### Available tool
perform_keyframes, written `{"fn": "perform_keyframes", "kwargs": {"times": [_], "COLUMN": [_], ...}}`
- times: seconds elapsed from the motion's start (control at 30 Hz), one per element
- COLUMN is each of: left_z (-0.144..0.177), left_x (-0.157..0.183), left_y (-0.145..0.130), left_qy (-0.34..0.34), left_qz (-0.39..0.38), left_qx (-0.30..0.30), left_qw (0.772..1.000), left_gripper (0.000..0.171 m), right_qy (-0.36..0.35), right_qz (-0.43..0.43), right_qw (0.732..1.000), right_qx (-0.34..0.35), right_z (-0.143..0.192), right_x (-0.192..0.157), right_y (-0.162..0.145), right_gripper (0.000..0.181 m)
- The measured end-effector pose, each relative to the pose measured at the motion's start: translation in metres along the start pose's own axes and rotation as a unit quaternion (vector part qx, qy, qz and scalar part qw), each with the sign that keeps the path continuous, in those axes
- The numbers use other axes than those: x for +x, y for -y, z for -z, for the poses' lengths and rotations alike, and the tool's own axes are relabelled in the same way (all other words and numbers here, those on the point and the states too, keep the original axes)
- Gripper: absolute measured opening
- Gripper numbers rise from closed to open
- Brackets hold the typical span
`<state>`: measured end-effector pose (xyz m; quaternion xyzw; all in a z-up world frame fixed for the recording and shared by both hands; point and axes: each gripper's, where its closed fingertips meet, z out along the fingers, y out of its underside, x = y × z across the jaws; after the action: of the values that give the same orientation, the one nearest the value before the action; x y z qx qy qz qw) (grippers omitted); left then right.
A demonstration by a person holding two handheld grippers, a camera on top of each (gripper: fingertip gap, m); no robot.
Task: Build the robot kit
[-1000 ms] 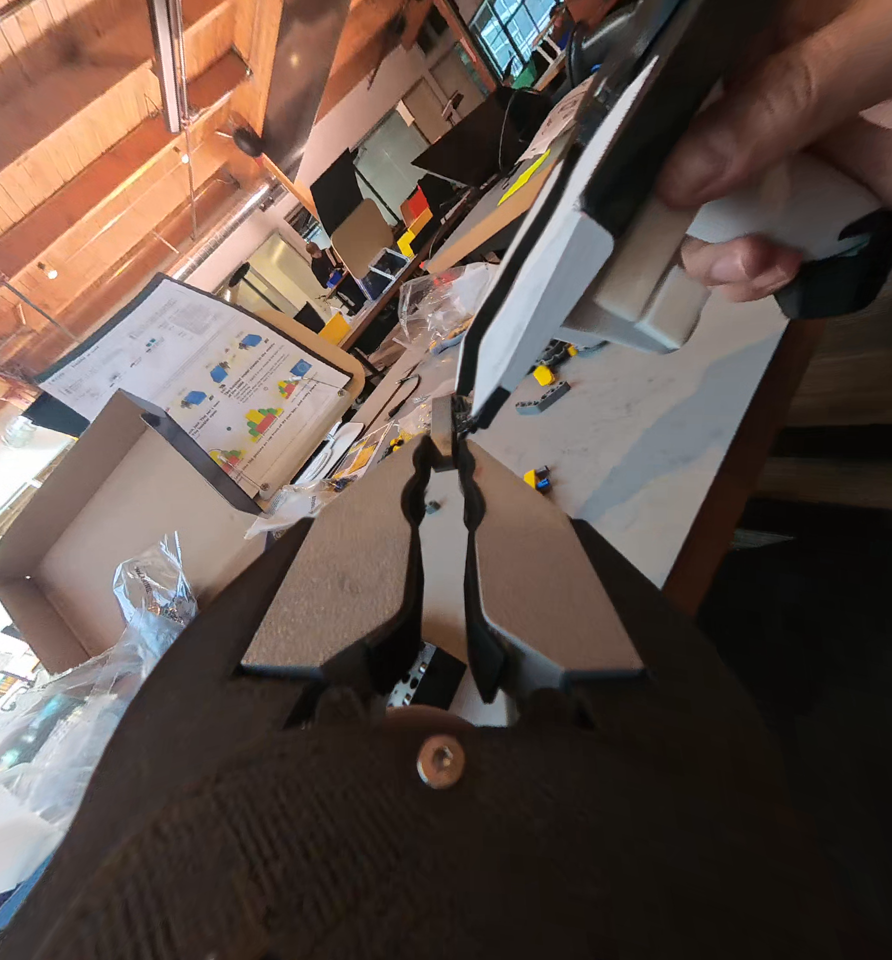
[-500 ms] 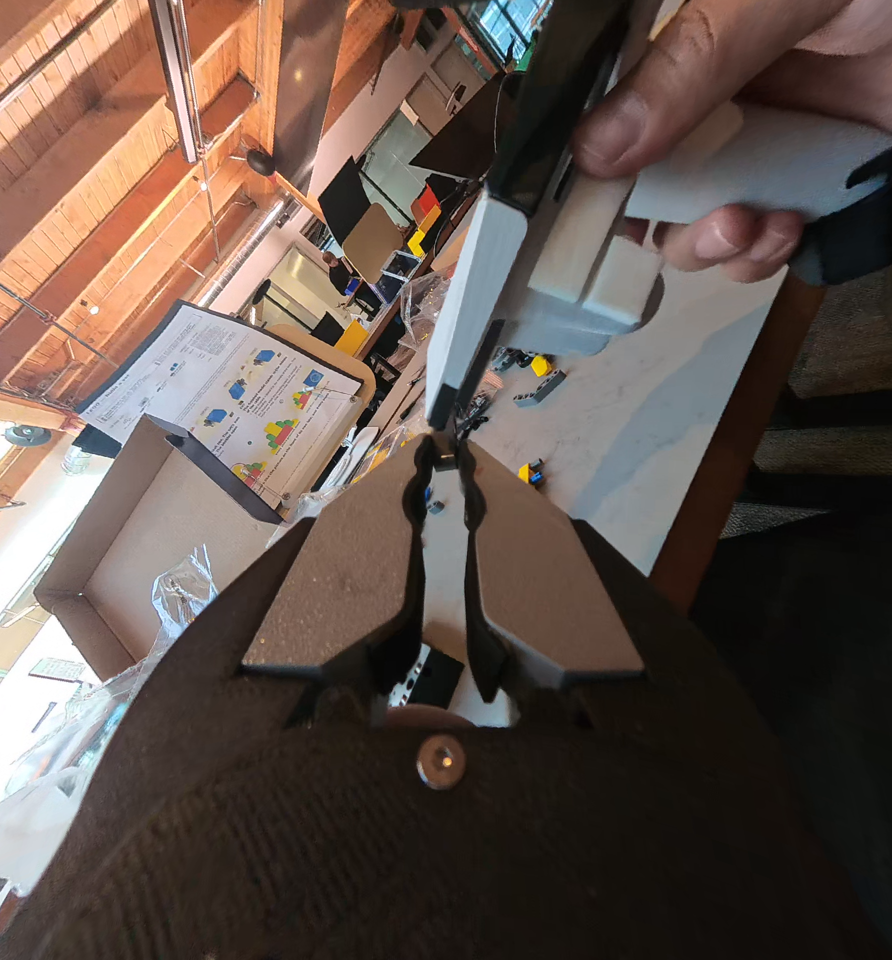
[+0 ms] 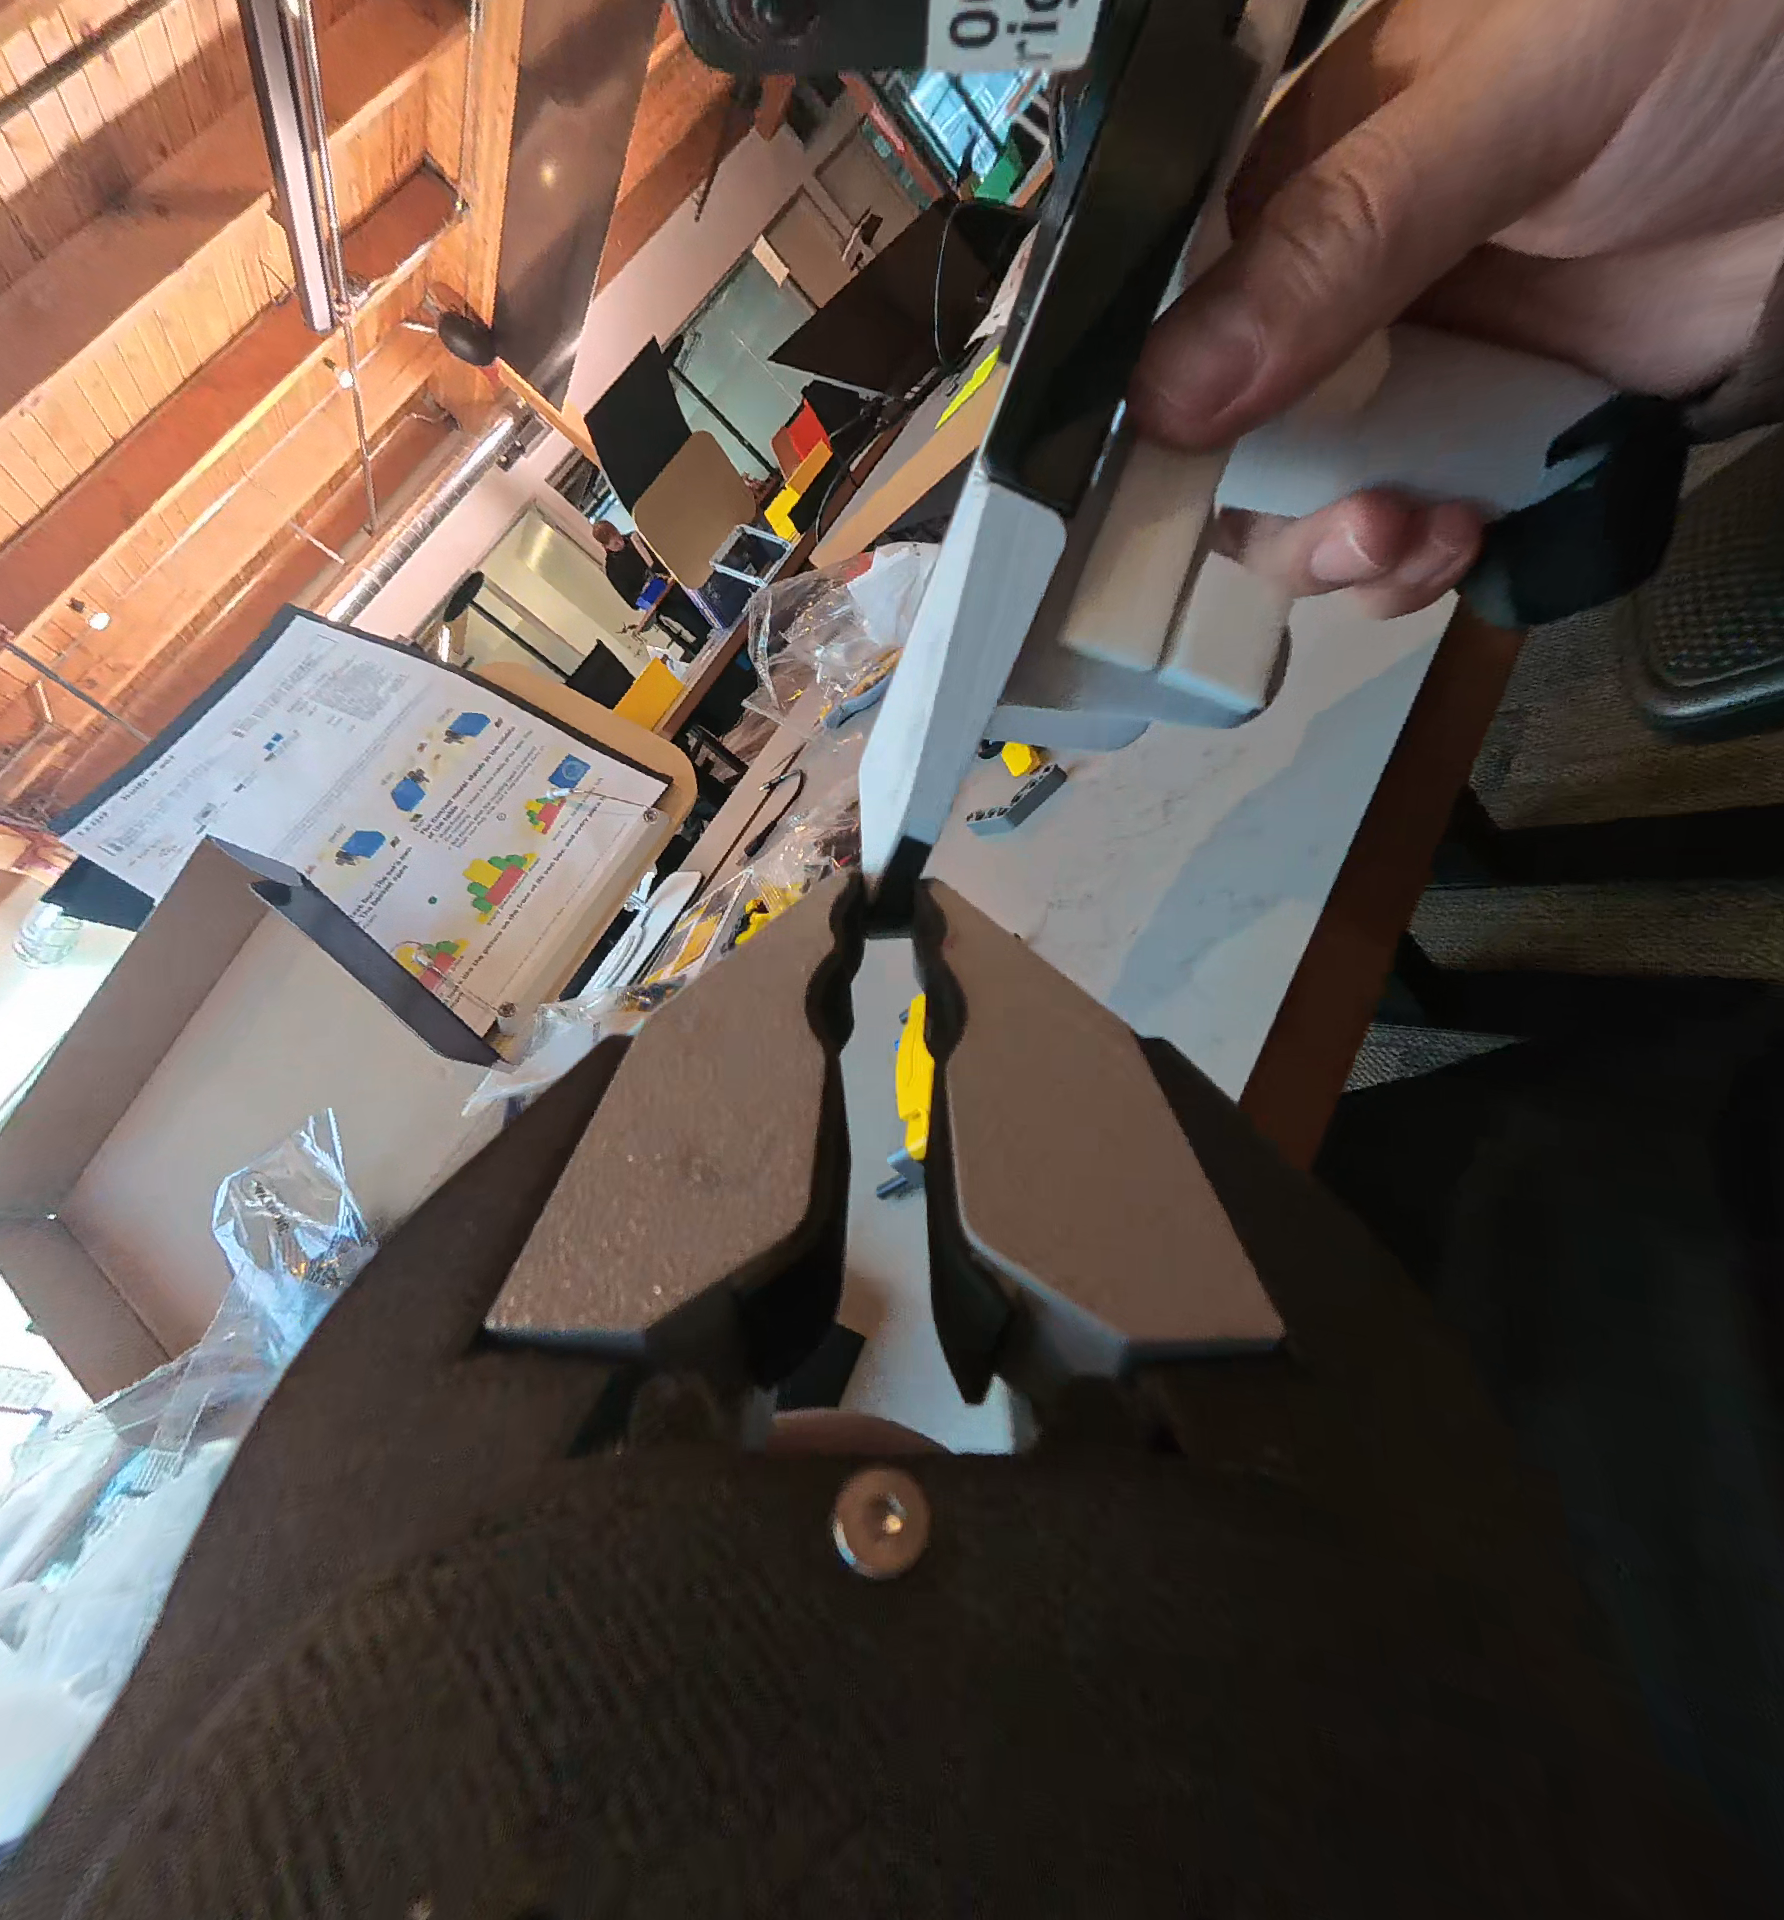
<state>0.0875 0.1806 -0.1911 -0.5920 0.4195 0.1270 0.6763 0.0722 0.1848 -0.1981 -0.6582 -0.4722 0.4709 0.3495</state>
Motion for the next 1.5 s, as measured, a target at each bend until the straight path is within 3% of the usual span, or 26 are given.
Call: {"fn": "perform_keyframes", "kwargs": {"times": [0.3, 0.4, 0.47, 0.6, 0.73, 0.97, 1.07, 1.2, 1.27, 1.4, 1.5], "left_z": [-0.004, -0.007, -0.008, -0.015, -0.017, -0.036, -0.044, -0.043, -0.041, -0.043, -0.045], "left_x": [0.006, 0.012, 0.013, 0.023, 0.017, -0.012, -0.008, 0.015, 0.022, 0.023, 0.017], "left_y": [-0.007, -0.016, -0.022, -0.045, -0.048, -0.071, -0.079, -0.094, -0.099, -0.101, -0.1], "left_qy": [-0.006, -0.031, -0.044, -0.071, -0.092, -0.167, -0.205, -0.276, -0.294, -0.294, -0.282], "left_qz": [0.023, 0.07, 0.103, 0.138, 0.168, 0.194, 0.197, 0.224, 0.221, 0.207, 0.185], "left_qx": [-0.023, -0.049, -0.066, -0.116, -0.133, -0.242, -0.282, -0.344, -0.36, -0.358, -0.335], "left_qw": [0.999, 0.996, 0.991, 0.981, 0.972, 0.936, 0.916, 0.869, 0.858, 0.862, 0.88], "left_gripper": [0.006, 0.01, 0.0, 0.0, 0.013, 0.043, 0.049, 0.056, 0.05, 0.041, 0.041], "right_qy": [0.02, -0.03, -0.071, -0.111, -0.131, -0.15, -0.157, -0.152, -0.157, -0.15, -0.142], "right_qz": [-0.049, -0.054, -0.049, -0.053, -0.028, 0.015, 0.032, 0.053, 0.061, 0.051, 0.035], "right_qw": [0.999, 0.997, 0.994, 0.984, 0.978, 0.974, 0.973, 0.972, 0.971, 0.974, 0.978], "right_qx": [-0.01, -0.04, -0.074, -0.126, -0.158, -0.17, -0.168, -0.169, -0.168, -0.159, -0.152], "right_z": [0.002, 0.005, 0.007, 0.003, 0.002, 0.003, 0.008, 0.014, 0.015, 0.014, 0.013], "right_x": [0.007, 0.032, 0.05, 0.069, 0.075, 0.079, 0.076, 0.07, 0.07, 0.07, 0.071], "right_y": [-0.009, -0.024, -0.041, -0.058, -0.066, -0.066, -0.064, -0.063, -0.061, -0.059, -0.058], "right_gripper": [0.045, 0.035, 0.035, 0.035, 0.033, 0.034, 0.039, 0.042, 0.042, 0.042, 0.042]}}
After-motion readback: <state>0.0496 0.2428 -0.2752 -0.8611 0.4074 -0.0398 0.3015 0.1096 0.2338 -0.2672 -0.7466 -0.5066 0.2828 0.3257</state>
